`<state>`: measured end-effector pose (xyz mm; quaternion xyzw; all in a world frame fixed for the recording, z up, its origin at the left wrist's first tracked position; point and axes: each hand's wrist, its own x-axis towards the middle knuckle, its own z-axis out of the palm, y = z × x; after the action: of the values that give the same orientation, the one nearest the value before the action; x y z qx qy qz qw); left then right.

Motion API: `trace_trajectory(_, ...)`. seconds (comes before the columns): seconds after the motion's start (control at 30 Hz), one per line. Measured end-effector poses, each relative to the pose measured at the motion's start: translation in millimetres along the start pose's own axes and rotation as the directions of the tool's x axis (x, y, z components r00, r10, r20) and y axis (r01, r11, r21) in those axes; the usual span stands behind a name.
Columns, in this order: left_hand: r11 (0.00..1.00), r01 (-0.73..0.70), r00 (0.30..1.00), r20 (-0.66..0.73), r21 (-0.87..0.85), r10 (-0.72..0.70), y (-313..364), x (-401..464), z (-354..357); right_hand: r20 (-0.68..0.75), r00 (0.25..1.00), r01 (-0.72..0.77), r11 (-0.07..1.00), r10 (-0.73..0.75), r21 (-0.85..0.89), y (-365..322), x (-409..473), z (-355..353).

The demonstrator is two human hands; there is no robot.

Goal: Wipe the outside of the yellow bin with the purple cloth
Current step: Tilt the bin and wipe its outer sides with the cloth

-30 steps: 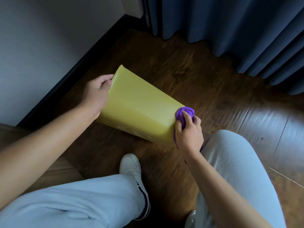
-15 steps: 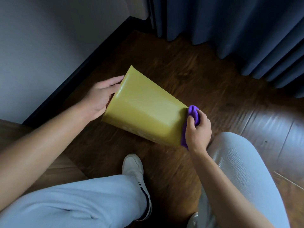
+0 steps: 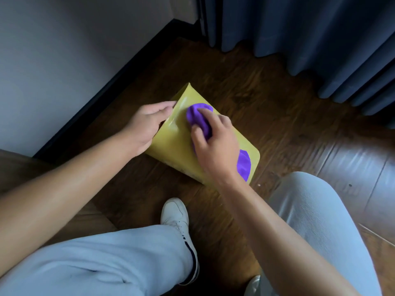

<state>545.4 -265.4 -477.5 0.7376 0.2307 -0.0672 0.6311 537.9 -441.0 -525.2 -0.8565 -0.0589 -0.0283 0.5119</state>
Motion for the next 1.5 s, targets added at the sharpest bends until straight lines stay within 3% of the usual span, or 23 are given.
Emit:
trace_trajectory(0.13,1.000,-0.030,0.998,-0.052,0.003,0.030,2,3,12,0.024,0.998,0.063,0.983,-0.060,-0.174,-18,-2,17)
trace_trajectory(0.57,0.995,-0.063,0.995,-0.077,0.077,0.069,-9,10,13,0.159,0.978,0.173,0.951,-0.135,-0.257,7,-50,-1)
trace_trajectory(0.77,0.991,-0.107,0.988,-0.105,0.083,0.115,-10,12,7,0.150,0.988,-0.004,0.994,0.021,-0.113,37,-68,-28)
trace_trajectory(0.93,0.965,-0.167,0.986,0.009,0.202,0.168,-15,14,2,0.063,0.987,-0.147,0.988,0.149,-0.046,66,-55,-54)
trace_trajectory(1.03,0.958,-0.162,0.986,0.008,0.238,0.165,-18,16,-5,0.026,0.976,-0.215,0.975,0.216,-0.051,86,-51,-63)
trace_trajectory(1.27,0.964,-0.134,0.986,-0.063,0.228,0.152,-19,19,-16,-0.186,0.872,-0.427,0.890,0.452,0.161,114,-24,-83)
trace_trajectory(1.4,0.952,-0.141,0.982,-0.086,0.272,0.170,-14,18,-23,-0.134,0.869,-0.464,0.878,0.477,0.116,124,-3,-73)
trace_trajectory(1.5,0.948,-0.140,0.981,-0.093,0.285,0.173,-14,17,-24,0.024,0.887,-0.462,0.886,0.461,0.049,131,17,-54)
